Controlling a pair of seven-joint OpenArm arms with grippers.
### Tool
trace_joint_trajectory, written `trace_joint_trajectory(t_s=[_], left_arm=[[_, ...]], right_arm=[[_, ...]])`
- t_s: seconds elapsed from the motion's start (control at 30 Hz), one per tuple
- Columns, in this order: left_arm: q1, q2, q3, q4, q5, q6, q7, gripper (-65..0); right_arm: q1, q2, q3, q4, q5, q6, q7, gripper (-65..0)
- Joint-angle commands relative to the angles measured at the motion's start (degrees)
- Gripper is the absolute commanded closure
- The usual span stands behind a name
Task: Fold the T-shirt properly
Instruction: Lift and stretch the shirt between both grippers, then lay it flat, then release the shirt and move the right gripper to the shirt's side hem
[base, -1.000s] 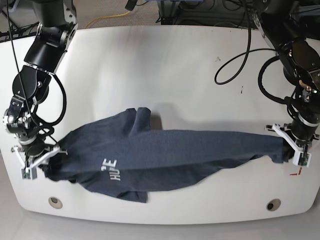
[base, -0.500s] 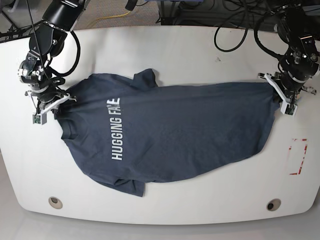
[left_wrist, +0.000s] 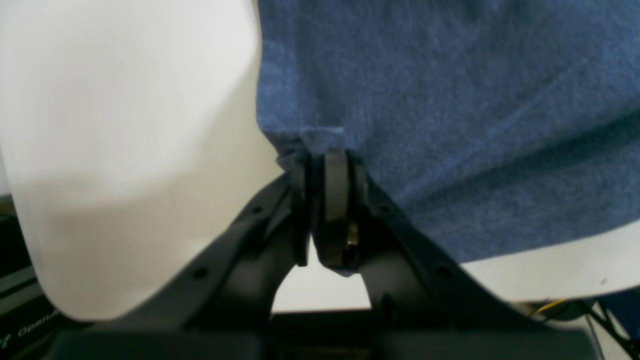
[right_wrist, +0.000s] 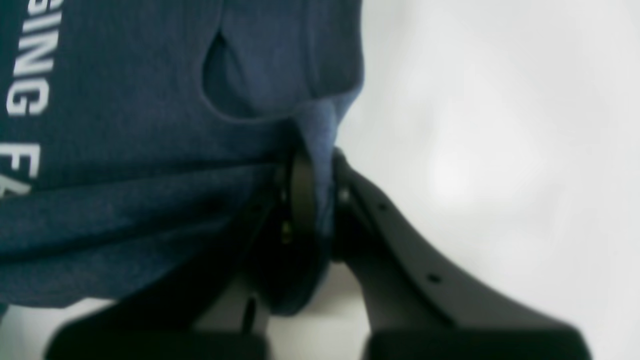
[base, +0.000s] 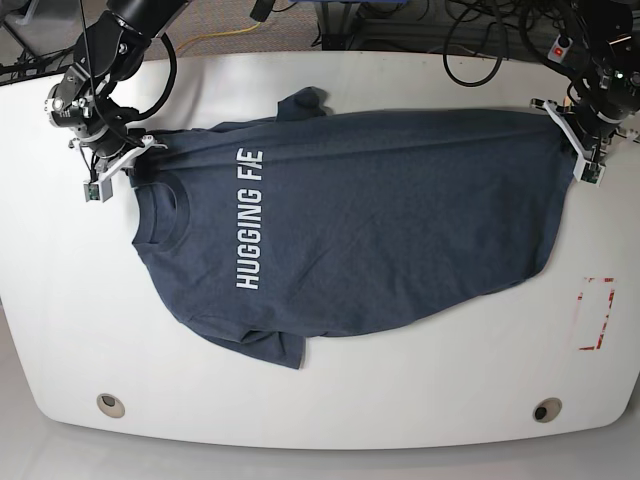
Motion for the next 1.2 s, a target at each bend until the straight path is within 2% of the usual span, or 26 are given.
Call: trace_joint_trajectory(t_s=[0.0,0.07,0.17,0.3,0.33,0.37,0.47,0.5,0.63,0.7,0.87,1.0,1.17], left_arm=[[0.28,-0.83,-0.73,0.9,0.23,-0.33,-0.88,-0.6],[0.28,-0.83,-0.81,0.81,0.32,-0.33,-0.71,-1.5],[0.28,-0.83,-0.81,0.64,0.5,-0.33,-0.71,-11.9],[0.28,-0.83,-0.81,0.73,0.32,-0.33,-0.71,-30.4],[0.28,-0.83,-0.81,0.81,0.32,-0.33,-0.71,-35.7],[0.28,-0.83,-0.81,0.9,0.23,-0.33,-0.71,-37.6],[-0.07,-0.83,-0.81,0.99,0.14,-0.33,-0.71,-37.8],[-0.16,-0.83,-0.99,0.99,0.14,-0.59,-0.71,-37.8],[-2.27,-0.83,-5.03,0.9,-1.96,-4.28,-0.71,-37.8],[-3.67,-0.83,-8.02,0.73,-3.2,-5.43,-0.71,-37.8],[-6.57,-1.01,-9.43,0.55,-3.9,-5.52,-0.71,-37.8],[-7.89,-1.1,-9.52,0.55,-3.9,-5.52,-0.71,-37.8],[-9.12,-1.1,-9.52,0.55,-3.81,-5.52,-0.71,-37.8]], right_arm=[[0.02,0.8,0.38,1.28,0.65,1.48,0.48,0.0],[-0.42,0.45,0.38,1.37,2.23,1.78,0.04,0.0],[-2.17,0.98,0.29,1.37,8.29,1.78,-0.4,-2.5],[-4.2,2.74,0.12,1.37,17.61,1.78,-0.4,-19.8],[-4.64,2.91,0.03,1.37,20.25,1.78,-0.4,-27.6],[-4.72,3.0,0.03,1.37,21.92,1.78,-0.48,-33.5],[-4.28,4.41,-0.06,1.19,25.0,1.78,-0.57,-47.9],[-3.67,4.67,-0.06,1.11,25.26,1.78,-0.57,-49.5],[0.55,4.93,-0.06,0.84,23.06,1.78,-0.57,-50.1],[3.72,4.93,-0.15,-0.39,19.81,1.78,-0.66,-50.1],[12.95,5.02,-0.15,-7.86,11.02,1.78,-0.57,-50.1],[20.86,6.52,-0.24,-16.48,3.81,1.78,-0.13,-50.1],[28.59,8.71,-0.94,-27.55,-1.11,1.78,4.44,-50.1]])
